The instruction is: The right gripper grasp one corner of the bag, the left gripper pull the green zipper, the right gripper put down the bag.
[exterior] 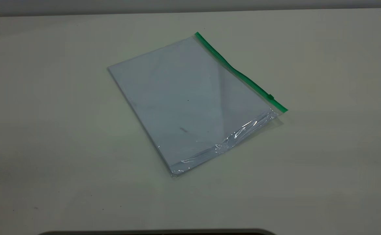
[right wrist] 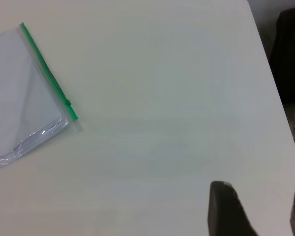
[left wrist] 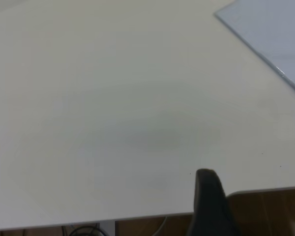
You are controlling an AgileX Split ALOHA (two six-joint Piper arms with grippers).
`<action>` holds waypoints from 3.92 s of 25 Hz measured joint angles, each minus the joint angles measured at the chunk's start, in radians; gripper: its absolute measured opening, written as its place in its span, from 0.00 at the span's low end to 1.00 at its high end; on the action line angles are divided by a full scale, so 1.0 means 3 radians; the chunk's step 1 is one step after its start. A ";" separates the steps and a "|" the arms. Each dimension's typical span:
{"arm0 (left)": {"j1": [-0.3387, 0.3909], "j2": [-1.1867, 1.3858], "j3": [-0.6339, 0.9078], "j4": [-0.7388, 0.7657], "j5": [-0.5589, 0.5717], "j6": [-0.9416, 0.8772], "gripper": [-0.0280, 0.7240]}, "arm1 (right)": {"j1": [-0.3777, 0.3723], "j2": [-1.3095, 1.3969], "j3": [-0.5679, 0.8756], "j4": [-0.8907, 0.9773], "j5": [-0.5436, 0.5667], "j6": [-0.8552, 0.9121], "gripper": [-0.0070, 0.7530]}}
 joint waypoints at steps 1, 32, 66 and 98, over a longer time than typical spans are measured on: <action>0.0000 0.0000 0.0000 0.0000 0.0000 0.0000 0.75 | 0.0000 0.0000 0.0000 0.0000 0.0000 0.0000 0.48; 0.0000 0.0695 -0.0073 -0.0215 -0.0517 -0.0224 0.75 | 0.0000 0.0944 -0.0048 0.0717 -0.0582 -0.0616 0.51; 0.0000 0.4527 -0.1134 -0.2759 -0.2004 0.3014 0.77 | -0.0038 0.7156 -0.0689 0.5970 -0.1748 -0.5974 0.67; 0.0000 0.4527 -0.1134 -0.2782 -0.2066 0.3040 0.77 | -0.0236 0.8561 -0.1762 0.6058 -0.0847 -0.6159 0.65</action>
